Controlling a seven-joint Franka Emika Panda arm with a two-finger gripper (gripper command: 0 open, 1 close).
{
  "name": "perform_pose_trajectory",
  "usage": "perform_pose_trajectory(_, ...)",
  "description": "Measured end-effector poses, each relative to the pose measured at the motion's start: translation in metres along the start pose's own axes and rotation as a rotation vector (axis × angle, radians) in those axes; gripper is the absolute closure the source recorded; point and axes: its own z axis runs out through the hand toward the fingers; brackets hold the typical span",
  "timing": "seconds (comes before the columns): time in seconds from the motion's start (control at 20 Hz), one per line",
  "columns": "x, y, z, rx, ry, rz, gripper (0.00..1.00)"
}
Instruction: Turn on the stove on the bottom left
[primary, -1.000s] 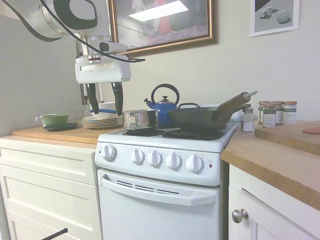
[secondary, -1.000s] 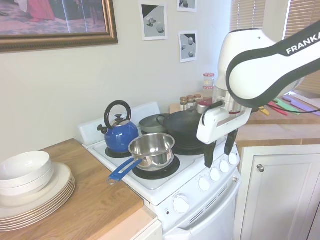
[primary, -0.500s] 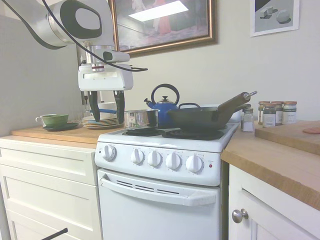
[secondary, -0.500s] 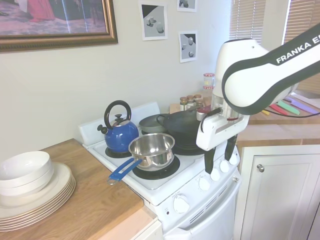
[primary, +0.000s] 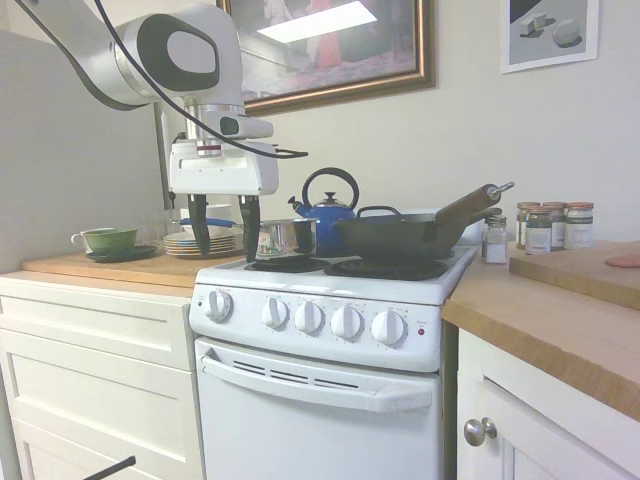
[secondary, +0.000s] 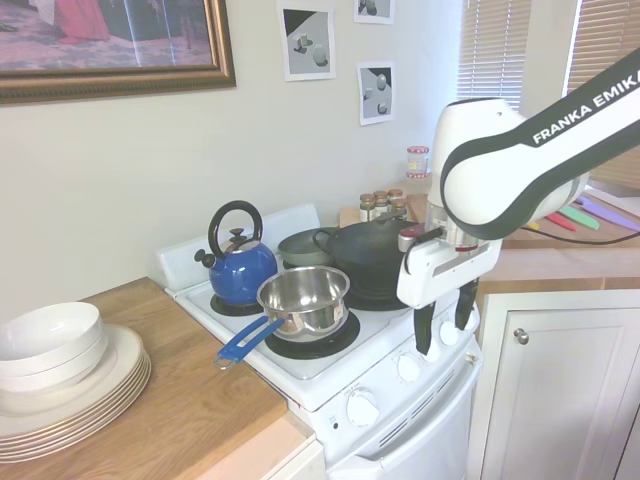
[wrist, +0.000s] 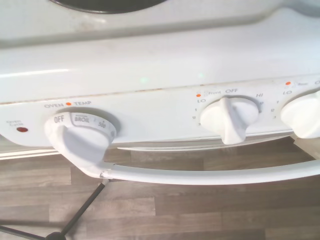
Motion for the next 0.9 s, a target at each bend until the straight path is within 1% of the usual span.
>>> perform_pose_trajectory(0.25,0.002,-0.001,0.008,-0.007,-0.008,0.002,1.0)
perform_pose_trajectory(0.9,0.017,0.002,0.024,-0.011,-0.001,0.019,1.0)
